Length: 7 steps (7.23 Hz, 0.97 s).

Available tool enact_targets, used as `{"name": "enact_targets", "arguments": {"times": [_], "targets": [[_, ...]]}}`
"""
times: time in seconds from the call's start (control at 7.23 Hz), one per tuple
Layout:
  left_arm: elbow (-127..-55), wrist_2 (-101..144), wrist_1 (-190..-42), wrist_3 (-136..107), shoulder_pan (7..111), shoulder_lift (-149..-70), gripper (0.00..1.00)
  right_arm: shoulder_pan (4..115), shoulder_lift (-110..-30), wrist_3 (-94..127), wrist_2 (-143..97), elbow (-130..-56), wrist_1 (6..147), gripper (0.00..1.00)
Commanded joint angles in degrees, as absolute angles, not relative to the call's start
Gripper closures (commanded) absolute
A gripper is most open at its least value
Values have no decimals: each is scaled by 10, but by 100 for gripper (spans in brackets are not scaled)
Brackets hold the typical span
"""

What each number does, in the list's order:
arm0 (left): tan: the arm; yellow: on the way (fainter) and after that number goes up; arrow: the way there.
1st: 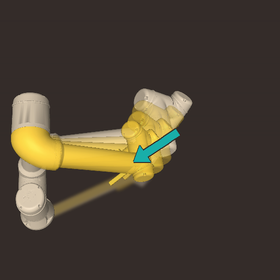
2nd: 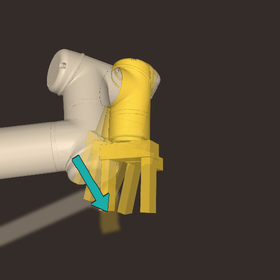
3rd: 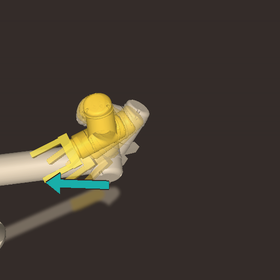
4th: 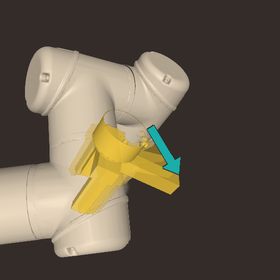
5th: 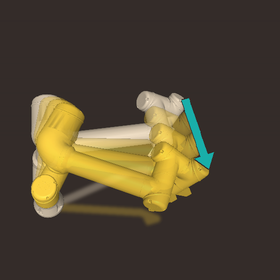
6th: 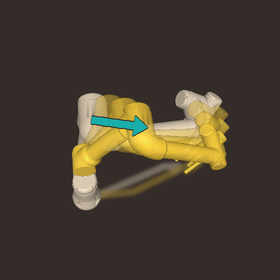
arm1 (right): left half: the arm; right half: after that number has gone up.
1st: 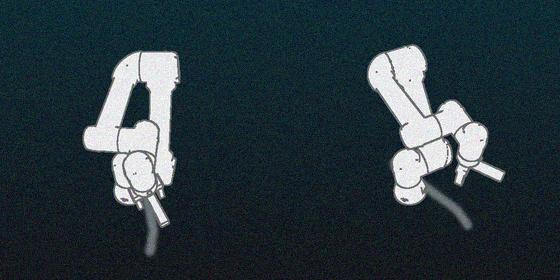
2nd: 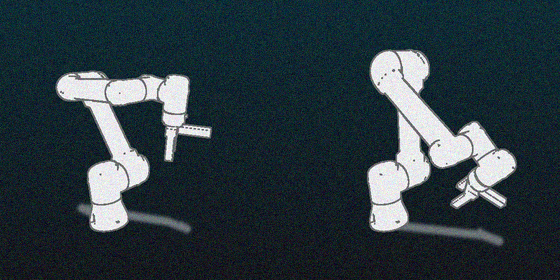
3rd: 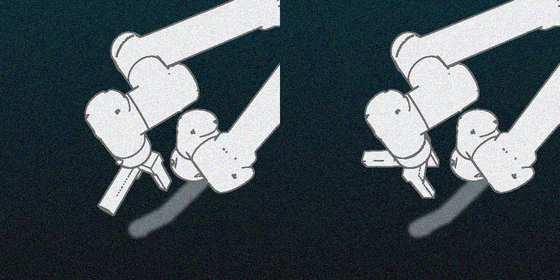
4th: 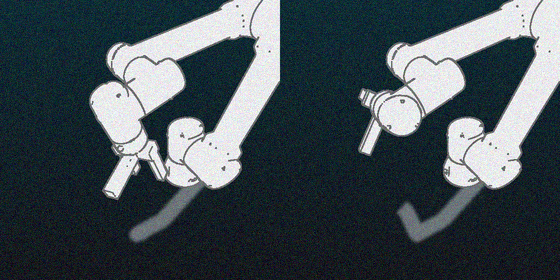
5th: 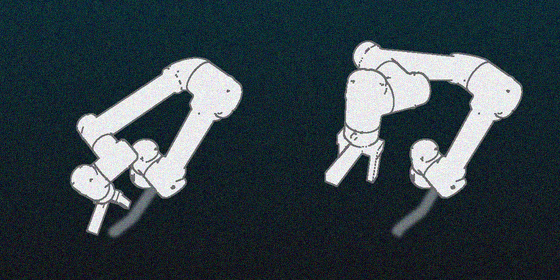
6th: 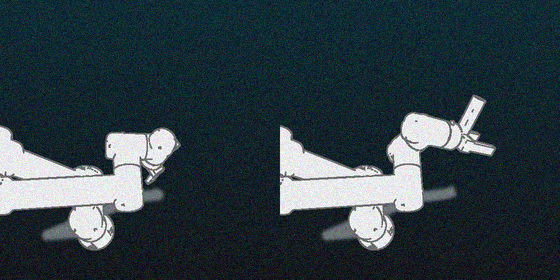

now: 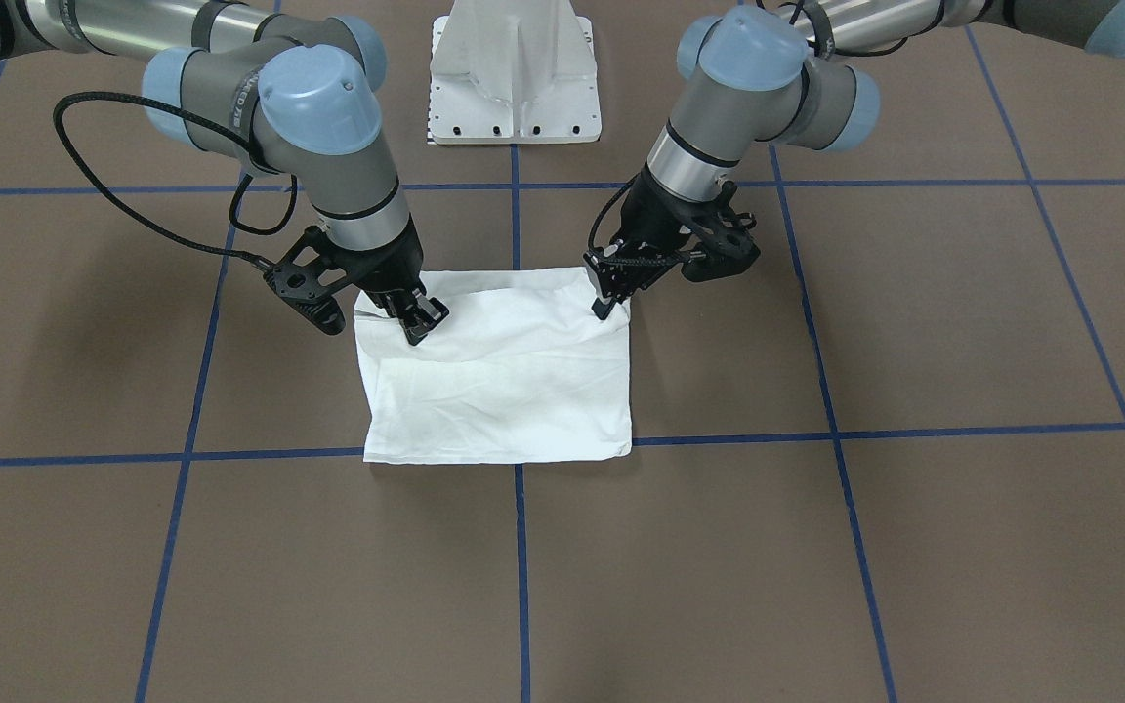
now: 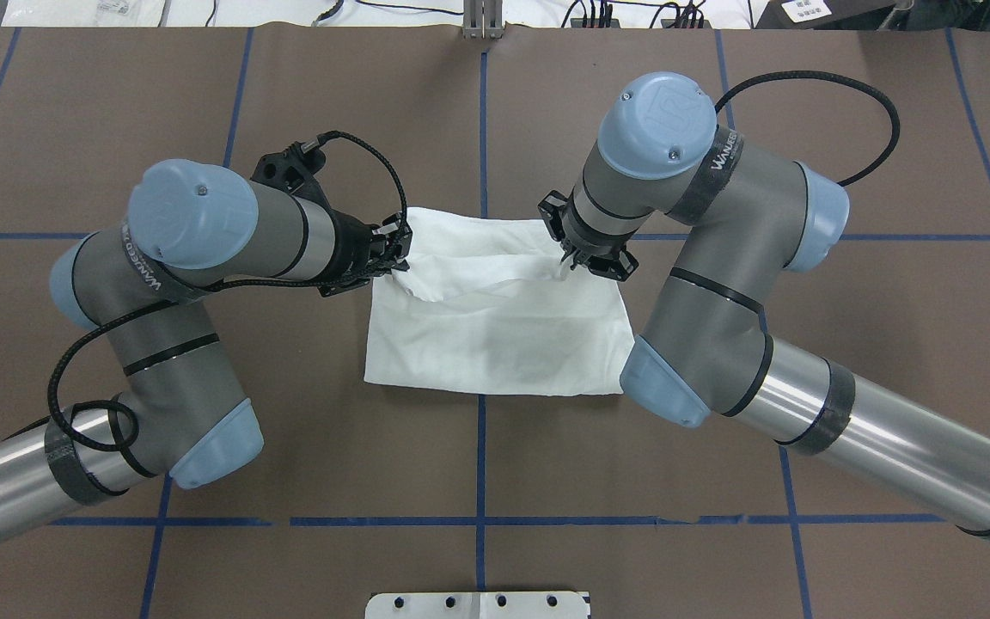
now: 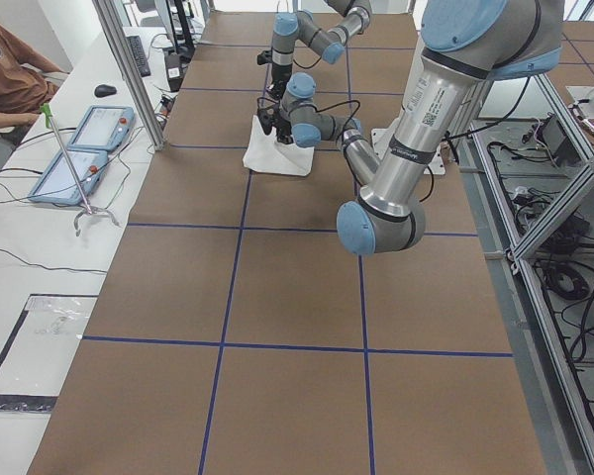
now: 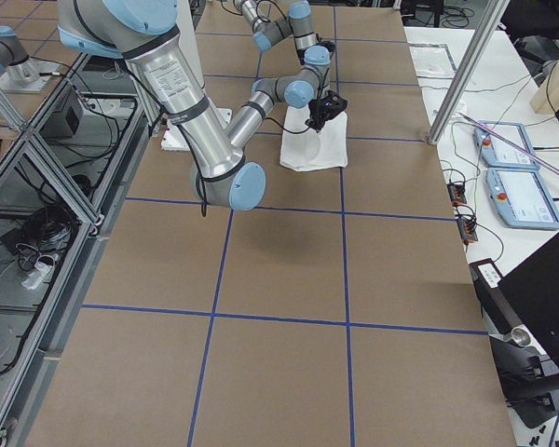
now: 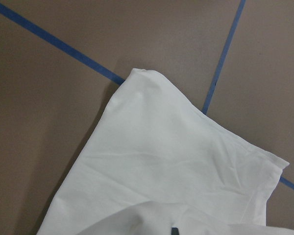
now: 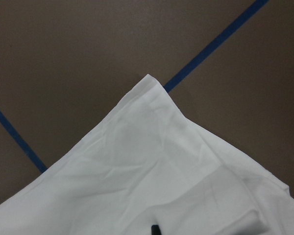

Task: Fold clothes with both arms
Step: 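Lay the folded edge down on the far side and open both grippers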

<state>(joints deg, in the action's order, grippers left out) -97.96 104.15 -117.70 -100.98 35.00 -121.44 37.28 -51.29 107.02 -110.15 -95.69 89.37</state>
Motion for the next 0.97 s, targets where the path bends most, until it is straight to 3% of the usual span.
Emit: {"name": "enact_targets", "arguments": {"times": [0.0, 0.55, 0.69, 0.83], "targets": [[-930, 1042, -1220, -1018, 369, -1225, 100, 372, -509, 1071, -1102, -937, 893, 100], [-914, 1042, -1233, -1019, 368, -1232, 100, 372, -504, 1072, -1101, -932, 854, 100], [-915, 1042, -1233, -1018, 368, -1232, 100, 372, -502, 1073, -1101, -931, 853, 80], [-916, 1042, -1232, -1018, 368, -1232, 100, 372, -502, 1074, -1101, -931, 852, 22]]}}
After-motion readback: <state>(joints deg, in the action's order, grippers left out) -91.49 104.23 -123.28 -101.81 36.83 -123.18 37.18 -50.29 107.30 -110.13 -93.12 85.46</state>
